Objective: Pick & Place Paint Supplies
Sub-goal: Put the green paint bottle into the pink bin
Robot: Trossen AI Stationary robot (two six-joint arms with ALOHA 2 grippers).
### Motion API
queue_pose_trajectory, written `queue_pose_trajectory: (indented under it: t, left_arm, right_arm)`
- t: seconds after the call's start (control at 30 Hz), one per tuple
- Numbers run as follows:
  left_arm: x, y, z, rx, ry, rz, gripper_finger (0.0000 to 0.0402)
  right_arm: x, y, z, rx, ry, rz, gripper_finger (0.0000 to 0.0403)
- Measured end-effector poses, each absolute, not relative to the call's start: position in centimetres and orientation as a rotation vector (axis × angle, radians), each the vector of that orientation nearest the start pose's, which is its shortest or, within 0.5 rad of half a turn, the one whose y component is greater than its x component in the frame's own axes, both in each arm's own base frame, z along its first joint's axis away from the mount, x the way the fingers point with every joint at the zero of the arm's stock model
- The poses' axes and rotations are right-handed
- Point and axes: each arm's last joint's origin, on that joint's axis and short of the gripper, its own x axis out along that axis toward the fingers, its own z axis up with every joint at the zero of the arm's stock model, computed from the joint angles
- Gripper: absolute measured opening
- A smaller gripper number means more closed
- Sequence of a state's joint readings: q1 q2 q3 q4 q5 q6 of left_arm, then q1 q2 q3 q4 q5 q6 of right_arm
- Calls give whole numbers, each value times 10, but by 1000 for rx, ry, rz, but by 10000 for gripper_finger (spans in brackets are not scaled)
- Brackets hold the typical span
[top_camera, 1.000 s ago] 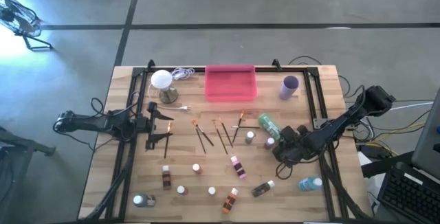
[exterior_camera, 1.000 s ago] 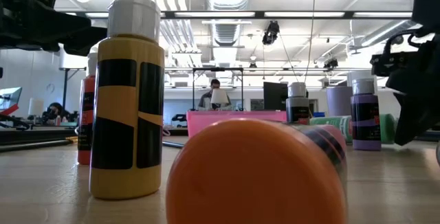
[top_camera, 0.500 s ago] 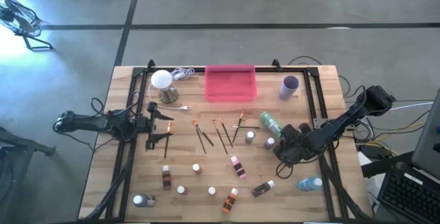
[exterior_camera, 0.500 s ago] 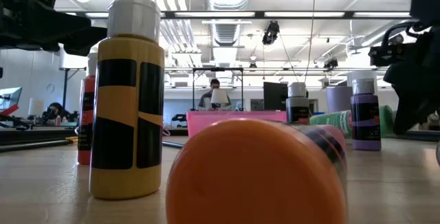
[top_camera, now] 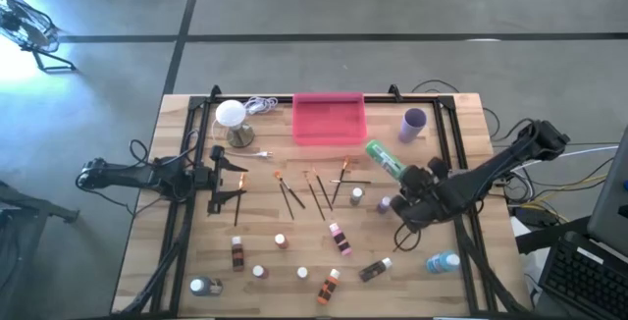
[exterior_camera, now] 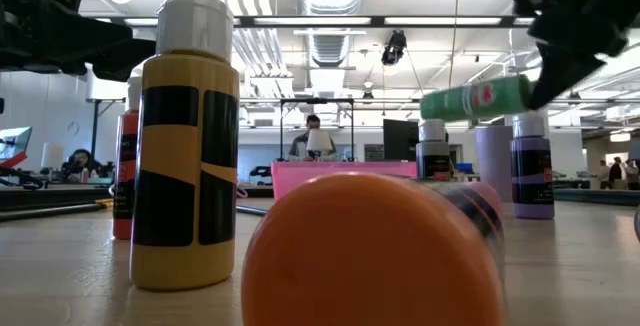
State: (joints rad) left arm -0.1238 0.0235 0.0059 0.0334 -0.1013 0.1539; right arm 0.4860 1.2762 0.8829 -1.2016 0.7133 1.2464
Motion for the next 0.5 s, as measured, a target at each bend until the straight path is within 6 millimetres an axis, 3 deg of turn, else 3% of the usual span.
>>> queue_pose_trajectory:
  t: [0.5]
  left_arm:
    - [98, -9, 167, 152, -17, -21, 282]
  right_arm:
    - [215, 13, 310, -100, 989, -818, 114]
